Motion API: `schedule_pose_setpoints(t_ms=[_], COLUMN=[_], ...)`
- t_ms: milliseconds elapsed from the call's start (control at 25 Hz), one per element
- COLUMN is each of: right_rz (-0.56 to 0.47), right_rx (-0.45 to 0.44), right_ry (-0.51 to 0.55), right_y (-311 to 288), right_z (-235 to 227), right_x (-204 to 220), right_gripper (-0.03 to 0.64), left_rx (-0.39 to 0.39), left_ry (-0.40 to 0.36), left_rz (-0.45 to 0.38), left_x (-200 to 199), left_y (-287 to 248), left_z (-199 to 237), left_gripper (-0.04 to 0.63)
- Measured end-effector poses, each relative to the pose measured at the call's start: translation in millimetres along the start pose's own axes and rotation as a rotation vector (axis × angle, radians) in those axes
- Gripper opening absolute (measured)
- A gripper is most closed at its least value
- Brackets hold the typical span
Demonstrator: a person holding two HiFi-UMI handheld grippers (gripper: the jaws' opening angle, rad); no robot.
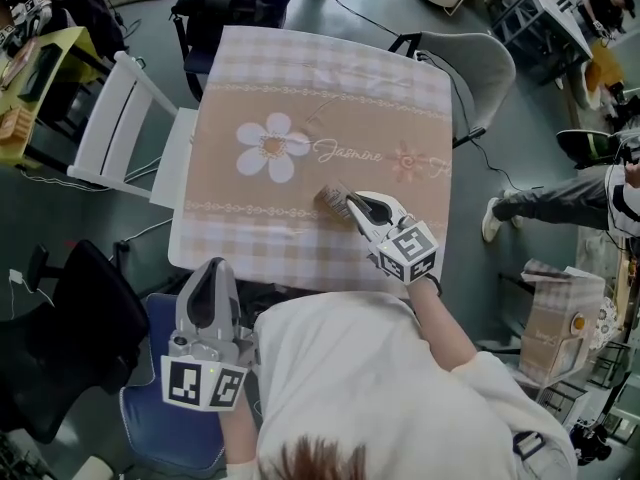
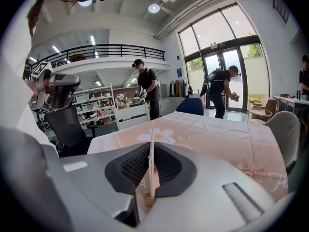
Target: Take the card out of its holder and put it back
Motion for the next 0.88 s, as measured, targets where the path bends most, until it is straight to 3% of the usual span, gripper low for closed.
schedule_pose_setpoints(t_ms=[880], right_rz=[0.034], right_rx=[-0.015], right_ry=[0.006], right_y=[-1.3], right_z=[-0.6], right_x=[2.3], right_gripper=[0.02], left_rx=[0.011], left_ry=[0.001], left_rz=[-0.006], left_x=[-0.1], left_y=[0.7], left_z=[-3.7], left_gripper=[0.003])
Point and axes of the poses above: the fingertips, and each gripper's own axes: y backward along the fingers, z to its left, x out of its underside, the point moved 1 cm from there along y, backward along the fingers, and after that the axes turned 8 degrees about -y, right-handed, at the moved point
